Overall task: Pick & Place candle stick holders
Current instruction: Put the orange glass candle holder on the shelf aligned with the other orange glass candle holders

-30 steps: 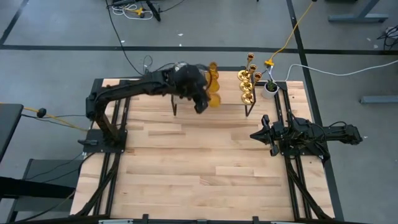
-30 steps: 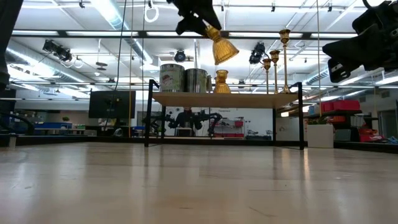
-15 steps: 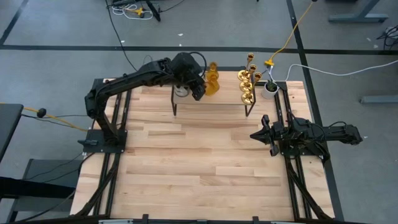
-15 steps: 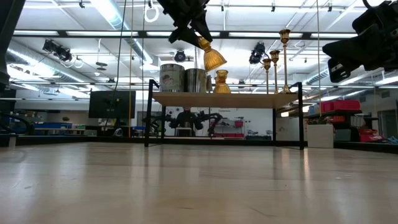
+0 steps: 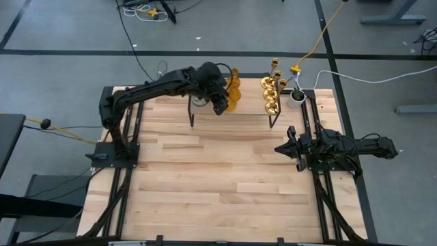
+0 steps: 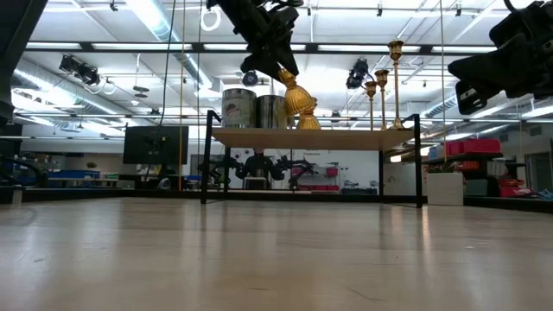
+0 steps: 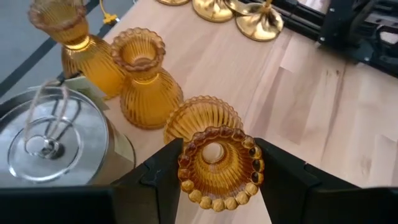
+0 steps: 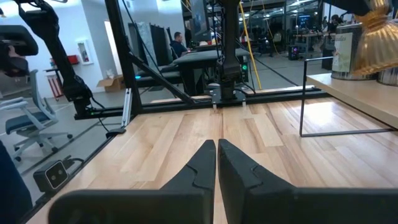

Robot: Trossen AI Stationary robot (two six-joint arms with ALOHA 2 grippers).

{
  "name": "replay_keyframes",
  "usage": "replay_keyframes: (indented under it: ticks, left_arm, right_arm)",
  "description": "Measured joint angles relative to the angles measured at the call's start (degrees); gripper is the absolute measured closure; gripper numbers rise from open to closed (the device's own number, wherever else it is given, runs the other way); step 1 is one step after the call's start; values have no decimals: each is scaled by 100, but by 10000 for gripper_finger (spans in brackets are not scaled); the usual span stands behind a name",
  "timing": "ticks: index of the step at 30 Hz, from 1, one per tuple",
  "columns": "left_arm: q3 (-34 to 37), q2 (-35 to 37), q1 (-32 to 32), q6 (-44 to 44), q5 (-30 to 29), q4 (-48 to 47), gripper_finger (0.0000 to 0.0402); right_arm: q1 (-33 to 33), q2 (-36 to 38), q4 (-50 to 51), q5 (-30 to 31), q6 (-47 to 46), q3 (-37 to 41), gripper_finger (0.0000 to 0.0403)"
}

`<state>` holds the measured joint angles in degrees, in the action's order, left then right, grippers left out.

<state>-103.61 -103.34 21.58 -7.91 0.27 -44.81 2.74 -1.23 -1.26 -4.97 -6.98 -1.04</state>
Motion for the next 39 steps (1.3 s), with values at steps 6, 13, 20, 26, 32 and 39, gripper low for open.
replay_keyframes:
  ticks: [6,13,20,26,32,39]
  left_arm:
    - [0,-28,11,23,-10,-87,214]
    - [0,-43,11,25,-44,-203,218]
    - [-3,-155,11,23,-62,-388,217]
    - [-9,-197,4,23,-103,-524,213]
    - [-9,-213,2,19,-211,-488,213]
    - [-9,-222,4,23,-472,-490,210]
  right_arm:
    - [0,0,0,0,0,0,382]
    - [0,0,0,0,2,0,382]
    - [0,0,0,0,0,0,382]
    - [-1,0,-2,0,1,0,382]
    - [0,0,0,0,2,0,382]
    - [-1,0,0,0,0,0,382]
